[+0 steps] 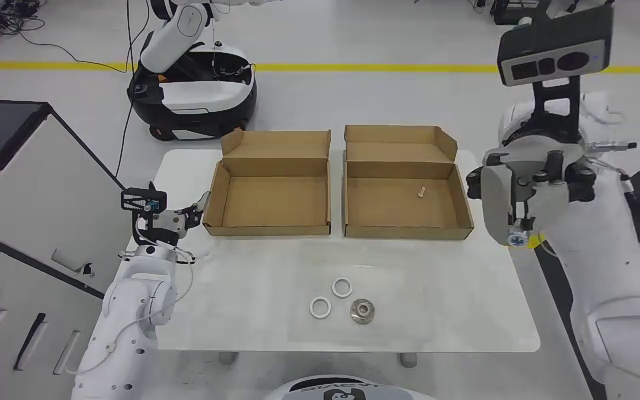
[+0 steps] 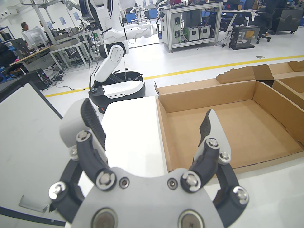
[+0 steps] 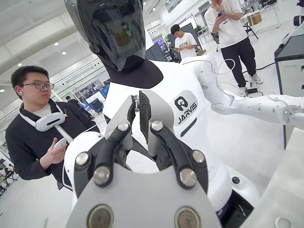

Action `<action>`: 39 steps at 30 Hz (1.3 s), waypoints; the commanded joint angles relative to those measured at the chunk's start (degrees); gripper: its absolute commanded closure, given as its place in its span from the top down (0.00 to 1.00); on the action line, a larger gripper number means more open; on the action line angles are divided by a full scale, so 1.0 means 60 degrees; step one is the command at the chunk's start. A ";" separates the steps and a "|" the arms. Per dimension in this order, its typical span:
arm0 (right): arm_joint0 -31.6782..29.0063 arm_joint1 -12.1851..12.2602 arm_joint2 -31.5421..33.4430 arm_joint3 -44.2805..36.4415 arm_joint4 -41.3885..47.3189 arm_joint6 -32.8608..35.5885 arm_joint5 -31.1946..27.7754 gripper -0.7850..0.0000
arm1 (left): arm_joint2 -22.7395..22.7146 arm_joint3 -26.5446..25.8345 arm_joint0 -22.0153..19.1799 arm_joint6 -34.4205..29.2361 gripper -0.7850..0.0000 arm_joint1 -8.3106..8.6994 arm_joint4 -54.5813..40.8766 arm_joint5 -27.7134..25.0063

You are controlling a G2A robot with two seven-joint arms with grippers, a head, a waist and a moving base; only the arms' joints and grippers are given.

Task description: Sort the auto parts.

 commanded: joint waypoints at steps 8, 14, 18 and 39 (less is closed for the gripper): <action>0.0000 0.0001 0.0000 0.0000 0.0001 0.0000 0.0000 0.00 | 0.0000 0.0000 0.0000 0.0000 1.00 0.0000 0.0000 0.0000; 0.0000 0.0001 0.0000 0.0000 0.0001 0.0000 0.0000 0.00 | 0.0000 0.0000 0.0000 0.0000 1.00 0.0000 0.0000 0.0000; -0.0015 -0.0001 0.0009 -0.0034 -0.0025 -0.0056 0.0000 0.00 | 0.0000 0.0000 0.0000 0.0000 1.00 0.0000 0.0000 0.0000; -0.0815 -0.0134 0.0415 -0.0522 -0.0904 -0.1046 0.1053 0.00 | 0.0000 0.0000 0.0000 0.0000 1.00 0.0000 0.0000 0.0000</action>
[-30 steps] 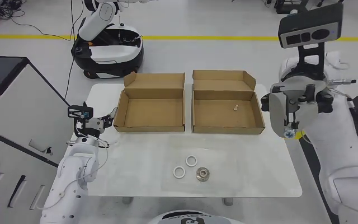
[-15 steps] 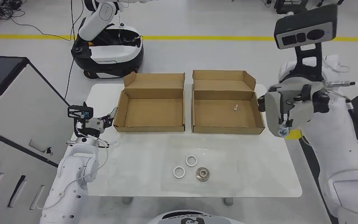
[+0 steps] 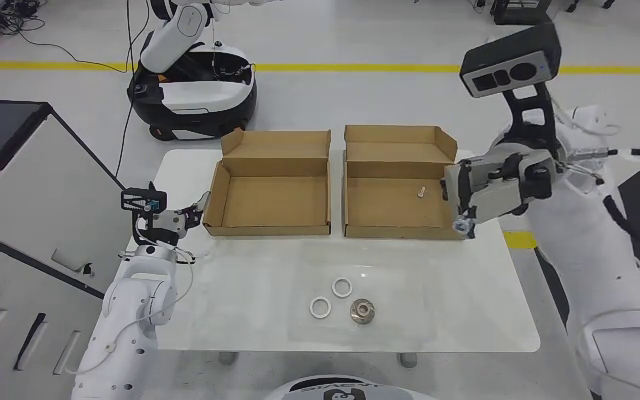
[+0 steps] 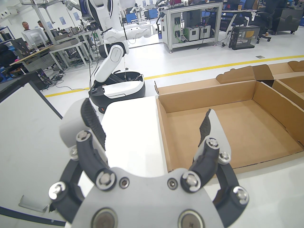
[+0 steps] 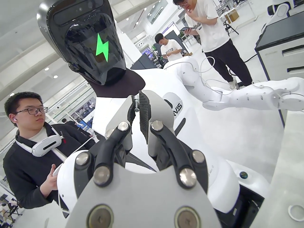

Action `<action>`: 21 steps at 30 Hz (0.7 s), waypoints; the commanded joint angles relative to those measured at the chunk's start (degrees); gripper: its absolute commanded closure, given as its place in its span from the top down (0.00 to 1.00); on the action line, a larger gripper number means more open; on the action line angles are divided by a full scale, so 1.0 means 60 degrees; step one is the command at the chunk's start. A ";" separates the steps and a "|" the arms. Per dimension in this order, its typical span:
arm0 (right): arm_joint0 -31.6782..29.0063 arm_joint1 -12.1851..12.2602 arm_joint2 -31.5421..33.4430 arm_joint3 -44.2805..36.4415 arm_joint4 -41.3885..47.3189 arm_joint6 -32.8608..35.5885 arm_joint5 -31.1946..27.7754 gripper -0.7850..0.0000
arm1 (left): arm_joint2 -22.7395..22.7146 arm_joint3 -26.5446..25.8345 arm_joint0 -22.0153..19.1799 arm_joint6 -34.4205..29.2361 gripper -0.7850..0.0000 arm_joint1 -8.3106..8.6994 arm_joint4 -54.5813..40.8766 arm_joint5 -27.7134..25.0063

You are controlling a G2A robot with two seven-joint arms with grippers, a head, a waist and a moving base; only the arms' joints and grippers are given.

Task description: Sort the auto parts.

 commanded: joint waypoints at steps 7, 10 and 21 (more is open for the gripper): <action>-0.0250 -0.0236 -0.0106 -0.0130 0.1771 0.0173 -0.0378 0.00 | 0.0000 0.0000 0.0000 0.0000 1.00 0.0000 0.0000 0.0000; -0.0284 -0.0319 -0.0133 -0.0149 0.2082 0.0178 -0.0422 0.00 | 0.0000 0.0000 0.0000 0.0000 1.00 0.0000 0.0000 0.0000; -0.0224 -0.0429 0.0044 -0.0081 0.0984 -0.0107 0.0076 0.00 | 0.0000 0.0000 0.0000 0.0000 1.00 0.0000 0.0000 0.0000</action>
